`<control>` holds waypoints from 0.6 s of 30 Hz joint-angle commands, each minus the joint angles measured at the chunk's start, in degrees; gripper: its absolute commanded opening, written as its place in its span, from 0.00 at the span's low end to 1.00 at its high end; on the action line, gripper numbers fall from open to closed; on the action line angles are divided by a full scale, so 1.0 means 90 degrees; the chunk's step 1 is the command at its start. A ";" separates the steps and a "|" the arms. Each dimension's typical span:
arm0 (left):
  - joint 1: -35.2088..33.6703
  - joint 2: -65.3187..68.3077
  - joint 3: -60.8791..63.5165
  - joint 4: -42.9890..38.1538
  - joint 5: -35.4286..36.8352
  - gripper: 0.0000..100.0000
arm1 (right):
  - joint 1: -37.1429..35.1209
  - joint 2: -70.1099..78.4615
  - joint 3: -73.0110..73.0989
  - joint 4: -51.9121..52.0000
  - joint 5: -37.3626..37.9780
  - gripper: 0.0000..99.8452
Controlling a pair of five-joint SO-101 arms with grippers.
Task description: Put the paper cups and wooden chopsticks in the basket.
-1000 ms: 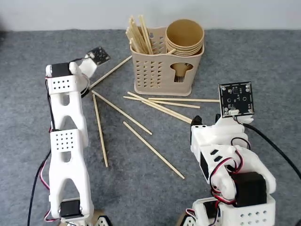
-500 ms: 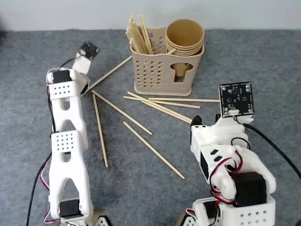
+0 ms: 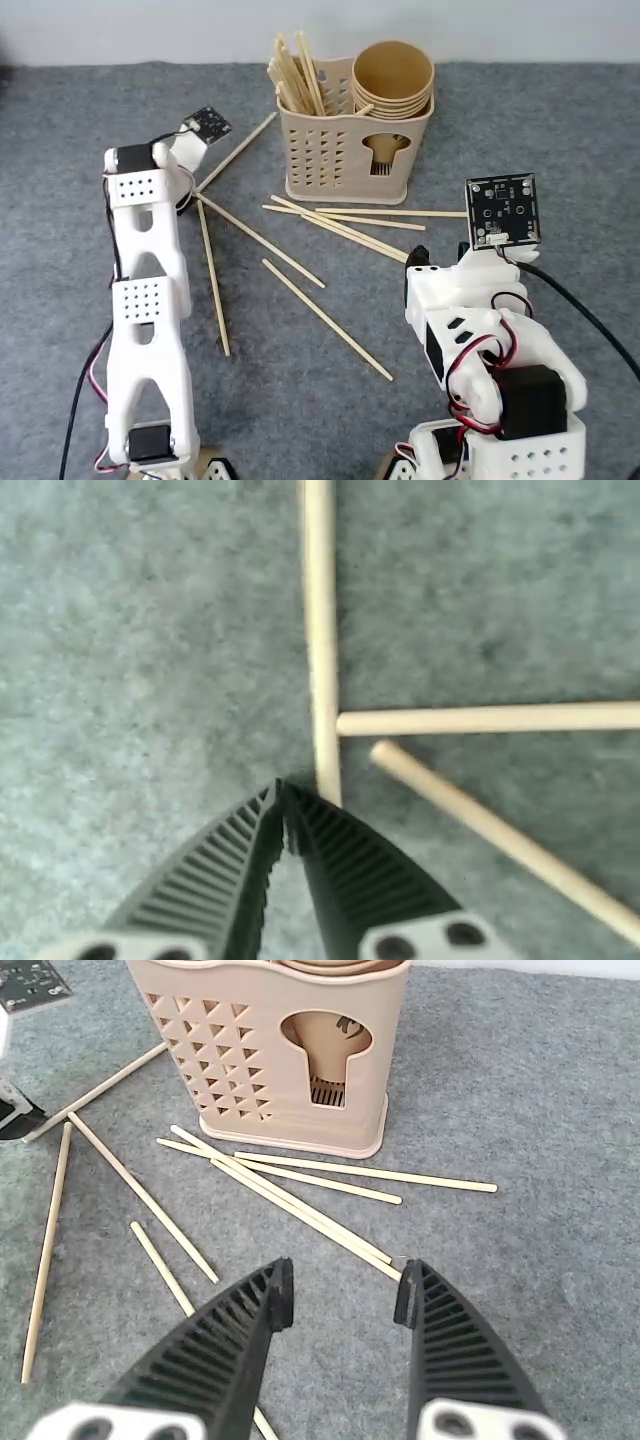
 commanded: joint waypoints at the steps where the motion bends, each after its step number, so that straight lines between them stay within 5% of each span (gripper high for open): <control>1: 0.0303 -0.0664 0.0151 0.0244 0.0010 0.01 | 0.0054 0.0015 -0.0049 -0.0073 -0.0068 0.19; 9: 0.0821 -0.1797 0.2271 0.0234 0.0000 0.01 | 0.0054 0.0054 -0.0049 -0.0073 -0.0068 0.19; 18: 0.0635 -0.2696 0.2388 0.0195 0.0283 0.06 | 0.0054 0.0054 -0.0049 -0.0073 -0.0068 0.19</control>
